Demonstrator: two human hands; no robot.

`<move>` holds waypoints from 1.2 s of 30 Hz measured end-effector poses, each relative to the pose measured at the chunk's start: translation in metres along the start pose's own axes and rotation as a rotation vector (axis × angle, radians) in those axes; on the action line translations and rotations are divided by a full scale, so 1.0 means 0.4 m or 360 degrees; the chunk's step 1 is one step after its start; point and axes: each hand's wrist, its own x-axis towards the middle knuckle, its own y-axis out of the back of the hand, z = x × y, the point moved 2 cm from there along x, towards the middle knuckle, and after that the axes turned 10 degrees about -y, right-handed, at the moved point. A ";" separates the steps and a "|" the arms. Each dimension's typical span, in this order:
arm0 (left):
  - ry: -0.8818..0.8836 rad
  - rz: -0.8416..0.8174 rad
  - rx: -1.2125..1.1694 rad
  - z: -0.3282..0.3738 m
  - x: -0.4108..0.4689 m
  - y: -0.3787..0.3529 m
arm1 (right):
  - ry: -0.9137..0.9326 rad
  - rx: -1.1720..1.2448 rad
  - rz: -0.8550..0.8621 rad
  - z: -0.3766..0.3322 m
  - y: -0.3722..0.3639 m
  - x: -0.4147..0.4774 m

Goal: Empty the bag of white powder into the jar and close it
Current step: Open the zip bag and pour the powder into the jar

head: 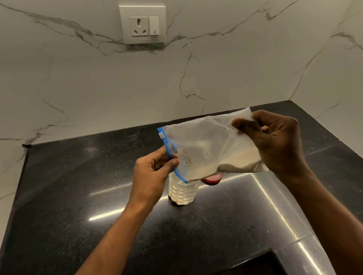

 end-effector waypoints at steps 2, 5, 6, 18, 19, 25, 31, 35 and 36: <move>-0.0013 0.0005 -0.0005 0.000 0.002 -0.001 | 0.0019 0.0010 0.0011 0.000 0.001 0.002; 0.0005 0.0015 -0.0002 -0.003 0.005 0.000 | 0.0008 -0.0002 -0.0014 0.003 0.000 0.001; 0.0003 0.0016 -0.0008 -0.003 0.006 -0.001 | 0.0018 -0.0009 -0.0012 0.003 0.001 0.001; -0.0009 0.0043 -0.0032 0.001 0.013 -0.004 | -0.0007 0.0006 -0.0003 0.007 0.001 0.011; -0.0006 0.0044 -0.0031 -0.001 0.013 -0.003 | -0.0022 0.0009 -0.0007 0.008 0.002 0.013; 0.0001 0.0069 -0.0021 -0.009 0.014 -0.003 | -0.0077 0.0106 0.0001 0.011 0.006 0.012; -0.0011 0.0065 -0.0004 -0.013 0.015 0.002 | -0.0107 0.0053 -0.0083 0.014 0.009 0.012; 0.0009 0.0050 -0.0013 -0.018 0.011 0.000 | -0.0105 0.0085 -0.0076 0.012 0.013 0.009; 0.0020 0.0049 -0.0011 -0.021 0.010 0.001 | -0.0109 0.0089 -0.0086 0.010 0.012 0.008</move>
